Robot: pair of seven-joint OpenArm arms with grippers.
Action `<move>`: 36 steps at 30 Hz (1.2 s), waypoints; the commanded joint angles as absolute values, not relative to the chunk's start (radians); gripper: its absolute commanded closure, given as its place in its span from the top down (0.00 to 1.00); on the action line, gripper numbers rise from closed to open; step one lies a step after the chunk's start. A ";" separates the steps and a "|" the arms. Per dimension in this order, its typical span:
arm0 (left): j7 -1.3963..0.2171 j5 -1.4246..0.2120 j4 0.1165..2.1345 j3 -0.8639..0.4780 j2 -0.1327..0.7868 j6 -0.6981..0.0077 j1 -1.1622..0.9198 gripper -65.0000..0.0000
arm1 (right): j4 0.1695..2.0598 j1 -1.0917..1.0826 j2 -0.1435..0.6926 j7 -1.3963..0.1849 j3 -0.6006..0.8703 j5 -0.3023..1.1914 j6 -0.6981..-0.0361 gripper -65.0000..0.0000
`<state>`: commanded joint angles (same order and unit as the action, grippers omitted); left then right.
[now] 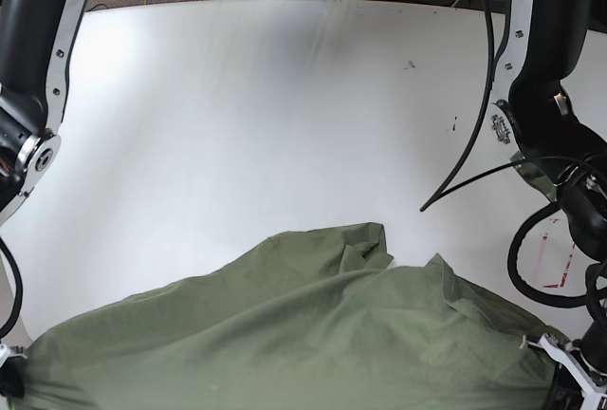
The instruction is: Fold the T-shirt properly
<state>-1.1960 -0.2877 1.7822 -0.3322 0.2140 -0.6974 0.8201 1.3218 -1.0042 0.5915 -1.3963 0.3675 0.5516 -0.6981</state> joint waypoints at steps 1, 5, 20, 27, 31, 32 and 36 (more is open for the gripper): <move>-1.196 -0.288 1.782 -0.334 0.213 -0.697 0.803 0.00 | 1.334 -0.957 0.591 -1.396 0.386 0.575 -0.698 0.00; -1.196 -0.288 1.782 -0.334 0.213 -0.697 0.711 0.00 | 1.371 -0.799 0.588 -1.396 0.443 0.624 -0.698 0.00; -1.302 -0.288 1.925 -0.340 0.200 -0.698 0.217 0.00 | 1.495 -0.248 0.483 -1.396 0.654 0.682 -0.698 0.00; -1.330 -0.282 1.926 -0.355 0.239 -0.698 0.027 0.00 | 1.524 -0.079 0.449 -1.396 0.668 0.687 -0.698 0.00; -1.330 -0.282 1.926 -0.380 0.242 -0.698 -0.042 0.00 | 1.526 -0.015 0.437 -1.396 0.670 0.687 -0.698 0.00; -1.330 -0.280 1.926 -0.383 0.242 -0.698 -0.059 0.00 | 1.527 -0.001 0.437 -1.396 0.670 0.687 -0.698 0.00; -1.330 -0.278 1.923 -0.389 0.243 -0.698 -0.114 0.00 | 1.550 0.045 0.406 -1.396 0.670 0.682 -0.698 0.00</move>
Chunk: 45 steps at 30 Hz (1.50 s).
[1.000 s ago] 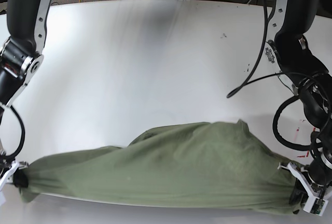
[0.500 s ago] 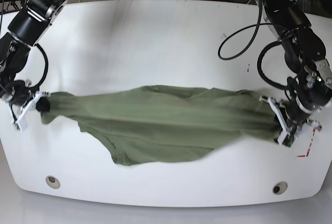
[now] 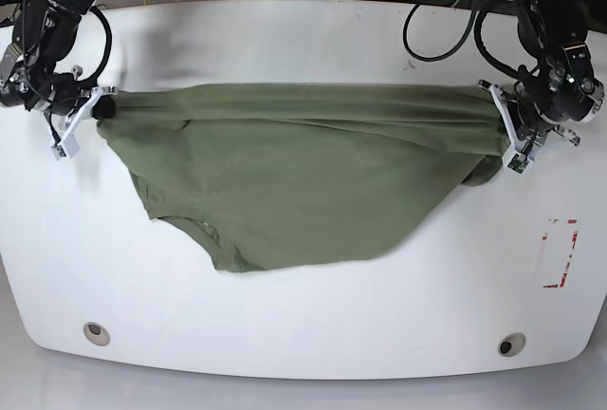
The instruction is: Fold the T-shirt properly
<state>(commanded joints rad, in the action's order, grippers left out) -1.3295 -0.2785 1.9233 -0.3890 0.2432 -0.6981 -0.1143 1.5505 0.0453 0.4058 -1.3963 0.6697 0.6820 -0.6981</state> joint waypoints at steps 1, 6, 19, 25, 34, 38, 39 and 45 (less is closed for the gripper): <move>-1.330 -0.278 1.922 -0.389 0.254 -0.698 -0.128 0.00 | 1.569 0.058 0.397 -1.396 0.670 0.679 -0.698 0.00; -1.328 -0.280 1.922 -0.384 0.272 -0.698 -0.176 0.00 | 1.620 0.105 0.366 -1.396 0.670 0.677 -0.698 0.00; -1.331 -0.286 1.926 -0.387 0.292 -0.698 -0.232 0.00 | 1.676 0.157 0.329 -1.396 0.685 0.687 -0.698 0.38; -1.331 -0.286 1.926 -0.389 0.292 -0.698 -0.239 0.00 | 1.744 0.111 0.283 -1.396 0.753 0.688 -0.698 0.84; -1.330 -0.286 1.926 -0.389 0.291 -0.698 -0.239 0.00 | 1.721 -0.061 0.269 -1.396 0.624 0.676 -0.698 0.96; -1.326 -0.286 1.922 -0.390 0.291 -0.698 -0.237 0.00 | 1.636 -0.142 0.269 -1.369 0.544 0.645 -0.698 0.92; -1.323 -0.286 1.923 -0.386 0.291 -0.698 -0.231 0.00 | 1.593 -0.185 0.269 -1.345 0.503 0.619 -0.698 0.91; -1.313 -0.282 1.920 -0.390 0.291 -0.698 -0.228 0.00 | 1.425 -0.311 0.269 -1.245 0.386 0.544 -0.698 0.91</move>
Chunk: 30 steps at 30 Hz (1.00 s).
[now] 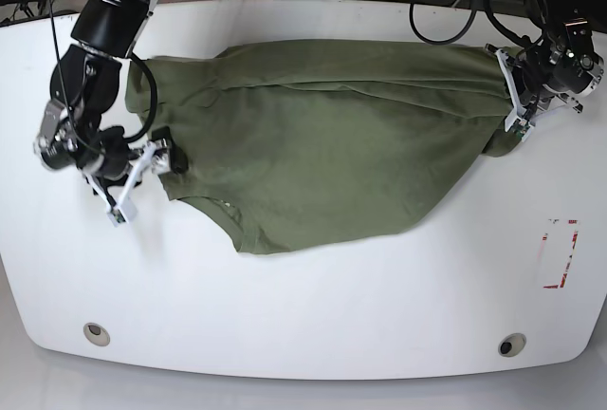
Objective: Fold the T-shirt properly
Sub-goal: 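Release the shirt with the right gripper and regrasp its hem further along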
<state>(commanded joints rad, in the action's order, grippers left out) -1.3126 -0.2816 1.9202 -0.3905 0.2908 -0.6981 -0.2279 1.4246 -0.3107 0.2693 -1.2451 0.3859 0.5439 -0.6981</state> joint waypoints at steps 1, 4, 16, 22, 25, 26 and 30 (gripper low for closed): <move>-1.313 -0.282 1.920 -0.390 0.291 -0.698 -0.226 0.00 | 1.406 -0.321 0.269 -1.233 0.377 0.536 -0.698 0.91; -1.313 -0.286 1.925 -0.386 0.291 -0.698 -0.225 0.00 | 1.300 -0.400 0.272 -1.185 0.321 0.492 -0.698 0.91; -1.313 -0.283 1.920 -0.389 0.291 -0.698 -0.194 0.00 | 0.934 -0.622 0.268 -0.986 0.232 0.410 -0.698 0.91; -1.313 -0.286 1.922 -0.389 0.291 -0.698 -0.189 0.00 | 0.769 -0.693 0.222 -0.835 0.177 0.401 -0.698 0.91; -1.313 -0.285 1.920 -0.389 0.291 -0.698 -0.189 0.00 | 0.694 -0.717 0.208 -0.766 0.171 0.401 -0.698 0.91; -1.313 -0.286 1.920 -0.389 0.291 -0.698 -0.189 0.00 | 0.661 -0.727 0.199 -0.736 0.171 0.400 -0.698 0.91; -1.313 -0.286 1.922 -0.389 0.291 -0.698 -0.189 0.00 | 0.570 -0.754 0.177 -0.662 0.170 0.372 -0.698 0.91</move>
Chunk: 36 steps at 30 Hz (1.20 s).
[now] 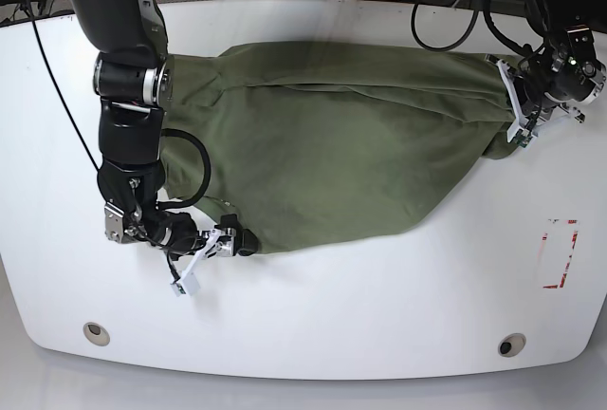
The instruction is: Fold the T-shirt properly
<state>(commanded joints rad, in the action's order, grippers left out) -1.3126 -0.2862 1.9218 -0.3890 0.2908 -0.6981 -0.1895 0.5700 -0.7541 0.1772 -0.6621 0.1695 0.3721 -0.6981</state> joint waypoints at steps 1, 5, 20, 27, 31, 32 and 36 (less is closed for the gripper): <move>-1.313 -0.286 1.920 -0.389 0.291 -0.698 -0.189 0.00 | 0.555 -0.759 0.173 -0.650 0.170 0.358 -0.698 0.91; -1.313 -0.286 1.920 -0.389 0.291 -0.698 -0.188 0.00 | 0.499 -0.774 0.116 -0.562 0.171 0.240 -0.698 0.91; -1.313 -0.286 1.920 -0.389 0.291 -0.698 -0.188 0.00 | 0.493 -0.765 0.071 -0.478 0.174 0.108 -0.698 0.68; -1.313 -0.280 1.920 -0.386 0.291 -0.698 -0.159 0.00 | 0.495 -0.768 0.081 -0.481 0.173 0.107 -0.698 0.04; -1.313 -0.280 1.922 -0.384 0.291 -0.698 -0.131 0.00 | 0.527 -0.776 0.110 -0.552 0.174 0.114 -0.698 0.00; -1.313 -0.280 1.923 -0.384 0.291 -0.698 -0.128 0.00 | 0.547 -0.776 0.113 -0.572 0.176 0.114 -0.698 0.00; -1.316 -0.283 1.926 -0.384 0.291 -0.698 -0.082 0.00 | 0.740 -0.751 0.139 -0.727 0.183 0.114 -0.698 0.00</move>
